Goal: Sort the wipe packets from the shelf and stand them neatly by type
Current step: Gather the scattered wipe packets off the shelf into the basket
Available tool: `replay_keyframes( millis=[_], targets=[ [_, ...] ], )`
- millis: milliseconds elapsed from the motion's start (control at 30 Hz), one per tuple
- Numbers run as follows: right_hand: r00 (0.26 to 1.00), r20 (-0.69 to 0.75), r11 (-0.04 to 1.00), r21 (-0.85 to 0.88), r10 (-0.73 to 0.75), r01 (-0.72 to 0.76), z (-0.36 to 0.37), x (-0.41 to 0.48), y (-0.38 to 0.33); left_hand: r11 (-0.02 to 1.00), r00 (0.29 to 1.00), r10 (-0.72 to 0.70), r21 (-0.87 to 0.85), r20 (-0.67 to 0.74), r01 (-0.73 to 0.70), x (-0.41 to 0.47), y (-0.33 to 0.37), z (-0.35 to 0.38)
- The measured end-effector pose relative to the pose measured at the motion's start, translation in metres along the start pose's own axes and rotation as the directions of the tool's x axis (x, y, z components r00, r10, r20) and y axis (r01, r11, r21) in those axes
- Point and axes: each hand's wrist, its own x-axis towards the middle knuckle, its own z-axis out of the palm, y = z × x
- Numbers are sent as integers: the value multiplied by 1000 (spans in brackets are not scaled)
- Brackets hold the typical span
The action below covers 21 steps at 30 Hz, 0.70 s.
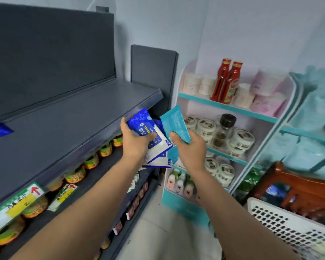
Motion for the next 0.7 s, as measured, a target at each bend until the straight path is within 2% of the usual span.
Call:
replay_keyframes(
  millis=[133,267,467,700],
  targets=[
    [997,-56,994,-96,43,-48,-71,-13,25,999,989,-52,16,138,50,-38,-23,56],
    [991,-91,977,-183,94,-110,-148,-25,52,997,973,-77,21,218,74,-84,-52,116],
    [985,-63,915,-364,161,-173,-266,-46,107,985,945,-173,78,279,157,-164,-110,206],
    [949,8,836,-476,316,-275,-358,-66,182,948,903,-254,272,345,163,-228,-184,278]
  ],
)
